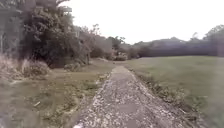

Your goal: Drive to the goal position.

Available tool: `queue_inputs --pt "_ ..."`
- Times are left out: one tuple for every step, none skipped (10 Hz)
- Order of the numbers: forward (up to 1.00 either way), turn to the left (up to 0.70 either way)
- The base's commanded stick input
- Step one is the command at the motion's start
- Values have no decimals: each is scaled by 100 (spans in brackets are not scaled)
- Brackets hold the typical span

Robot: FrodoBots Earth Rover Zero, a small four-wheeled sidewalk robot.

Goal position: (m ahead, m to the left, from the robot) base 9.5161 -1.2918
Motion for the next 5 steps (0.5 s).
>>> queue_inputs --pt "100 0" --pt "100 0" --pt "100 0" --pt "100 0" --pt "100 0"
